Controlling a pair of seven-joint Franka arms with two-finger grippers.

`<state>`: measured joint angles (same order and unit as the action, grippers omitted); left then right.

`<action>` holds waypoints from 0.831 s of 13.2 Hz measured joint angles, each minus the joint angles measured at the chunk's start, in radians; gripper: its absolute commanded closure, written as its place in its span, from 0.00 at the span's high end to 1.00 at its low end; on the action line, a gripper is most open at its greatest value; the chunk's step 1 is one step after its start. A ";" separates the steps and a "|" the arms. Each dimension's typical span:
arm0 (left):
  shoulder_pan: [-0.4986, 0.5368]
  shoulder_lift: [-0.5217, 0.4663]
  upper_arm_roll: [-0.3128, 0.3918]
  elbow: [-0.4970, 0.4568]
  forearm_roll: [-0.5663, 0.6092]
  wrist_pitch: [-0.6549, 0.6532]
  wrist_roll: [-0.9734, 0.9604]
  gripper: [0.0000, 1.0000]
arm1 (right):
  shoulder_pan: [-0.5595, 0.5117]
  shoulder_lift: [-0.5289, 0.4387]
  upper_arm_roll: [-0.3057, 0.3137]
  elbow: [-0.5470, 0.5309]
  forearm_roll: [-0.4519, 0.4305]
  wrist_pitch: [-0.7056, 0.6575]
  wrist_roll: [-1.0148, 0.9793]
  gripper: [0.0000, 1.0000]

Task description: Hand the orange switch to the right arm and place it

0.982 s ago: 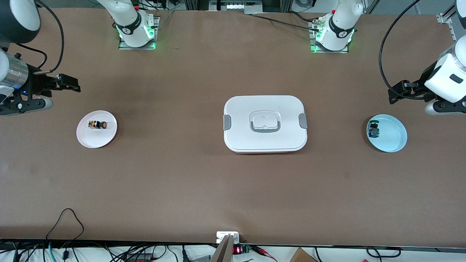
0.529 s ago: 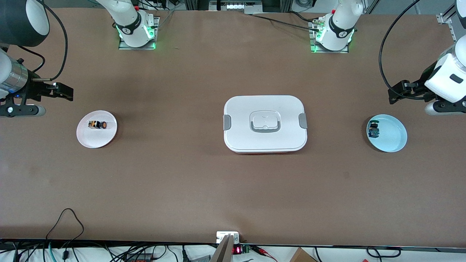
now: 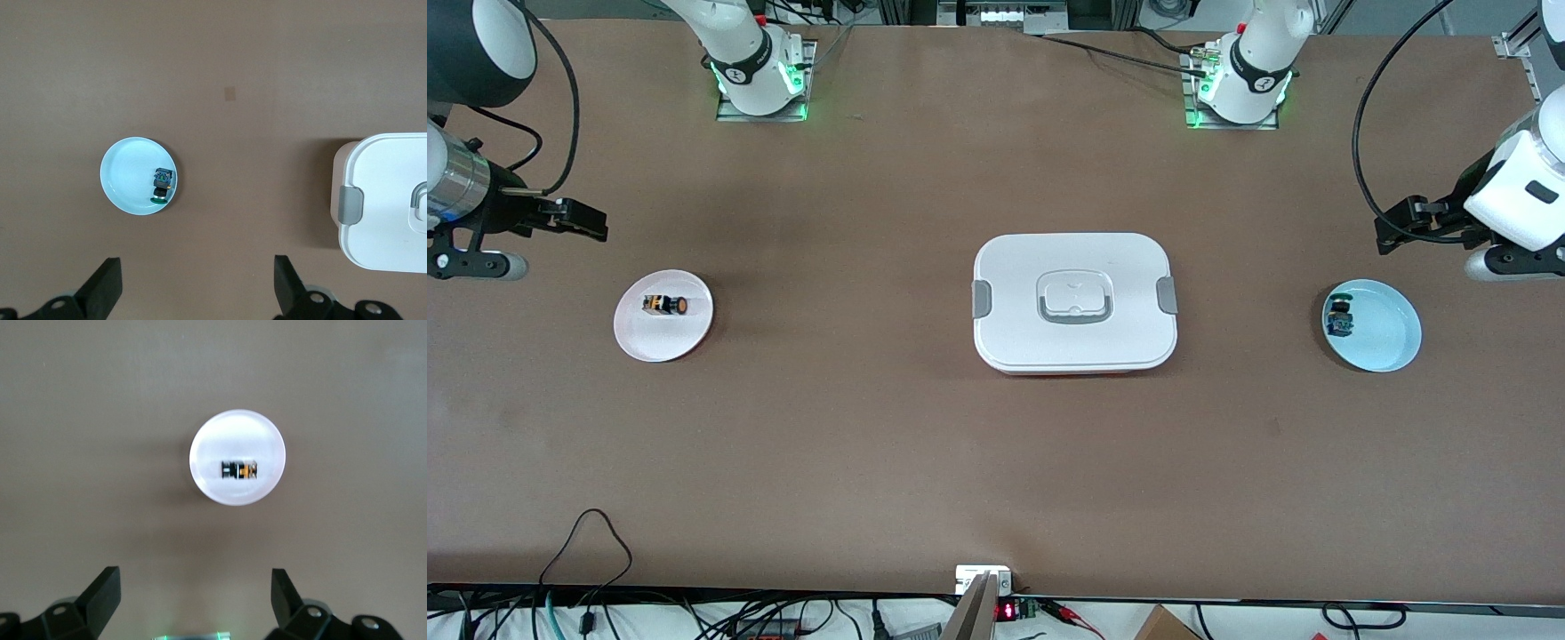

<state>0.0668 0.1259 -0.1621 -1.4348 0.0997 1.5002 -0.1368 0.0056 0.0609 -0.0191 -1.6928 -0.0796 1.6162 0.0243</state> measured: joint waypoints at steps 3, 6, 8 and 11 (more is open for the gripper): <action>0.000 0.000 0.000 0.000 0.000 0.000 0.000 1.00 | -0.006 -0.061 -0.003 -0.091 0.003 0.055 -0.029 1.00; 0.000 0.000 0.000 0.000 0.000 0.000 0.000 1.00 | -0.006 -0.081 -0.002 -0.102 0.006 0.054 -0.034 1.00; 0.000 0.000 0.000 0.000 0.000 0.000 0.000 1.00 | -0.007 -0.081 -0.003 -0.097 0.023 0.055 -0.034 1.00; 0.000 0.000 0.000 0.000 0.000 0.000 0.000 1.00 | -0.008 -0.082 -0.003 -0.060 0.037 0.055 -0.034 1.00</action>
<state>0.0669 0.1260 -0.1621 -1.4343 0.0997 1.5002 -0.1369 -0.0025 -0.0209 -0.0219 -1.7527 -0.0428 1.6709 -0.0099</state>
